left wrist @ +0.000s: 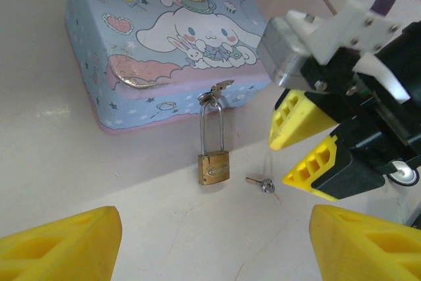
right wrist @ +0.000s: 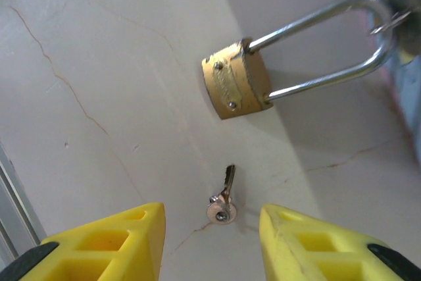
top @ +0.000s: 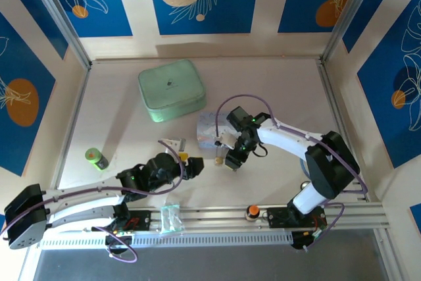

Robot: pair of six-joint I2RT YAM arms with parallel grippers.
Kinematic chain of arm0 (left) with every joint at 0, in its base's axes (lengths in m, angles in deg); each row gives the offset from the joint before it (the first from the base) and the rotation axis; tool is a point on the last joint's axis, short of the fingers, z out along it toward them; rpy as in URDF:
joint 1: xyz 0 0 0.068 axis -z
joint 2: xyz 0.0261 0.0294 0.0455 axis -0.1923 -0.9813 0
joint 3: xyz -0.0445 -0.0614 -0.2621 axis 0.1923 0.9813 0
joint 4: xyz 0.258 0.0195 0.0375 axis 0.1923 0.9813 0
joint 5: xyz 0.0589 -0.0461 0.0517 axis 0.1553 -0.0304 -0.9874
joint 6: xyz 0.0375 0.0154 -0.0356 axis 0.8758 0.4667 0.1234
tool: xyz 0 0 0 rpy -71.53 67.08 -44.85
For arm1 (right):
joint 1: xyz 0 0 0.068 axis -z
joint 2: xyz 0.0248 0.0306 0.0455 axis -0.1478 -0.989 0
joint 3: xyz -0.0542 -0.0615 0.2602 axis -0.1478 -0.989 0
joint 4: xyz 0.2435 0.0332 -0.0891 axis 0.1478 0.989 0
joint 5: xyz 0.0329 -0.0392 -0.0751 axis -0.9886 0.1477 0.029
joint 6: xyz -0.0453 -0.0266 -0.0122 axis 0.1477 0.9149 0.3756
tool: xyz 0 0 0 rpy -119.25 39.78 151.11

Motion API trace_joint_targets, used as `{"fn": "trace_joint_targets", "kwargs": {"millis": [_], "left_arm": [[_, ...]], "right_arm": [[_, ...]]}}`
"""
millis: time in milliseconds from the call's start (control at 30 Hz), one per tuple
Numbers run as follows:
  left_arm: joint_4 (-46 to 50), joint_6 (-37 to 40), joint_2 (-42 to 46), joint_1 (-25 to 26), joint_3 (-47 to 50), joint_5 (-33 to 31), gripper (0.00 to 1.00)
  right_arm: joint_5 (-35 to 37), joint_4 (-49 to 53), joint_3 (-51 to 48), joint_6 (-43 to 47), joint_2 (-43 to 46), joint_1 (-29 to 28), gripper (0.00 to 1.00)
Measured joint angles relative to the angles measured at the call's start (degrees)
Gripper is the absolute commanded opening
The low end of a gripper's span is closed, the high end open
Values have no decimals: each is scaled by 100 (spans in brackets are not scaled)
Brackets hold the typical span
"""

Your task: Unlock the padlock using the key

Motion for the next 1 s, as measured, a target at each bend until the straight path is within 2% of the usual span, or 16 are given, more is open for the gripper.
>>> {"fn": "trace_joint_targets", "kwargs": {"millis": [333,600,700,900,1000], "left_arm": [[-140,-85,-105,0,0,2,75],[-170,-101,-111,0,0,17,75],[-170,-103,-111,0,0,17,75],[-173,-101,-90,0,0,17,75],[-173,-101,-87,0,0,15,75]], "right_arm": [[463,33,-164,-131,-304,-315,36],[691,-46,-232,-144,-367,-334,36],[756,-120,-310,-144,-367,-361,33],[929,-227,-341,-157,-413,-466,23],[1010,-240,-330,-151,-439,-490,10]]}}
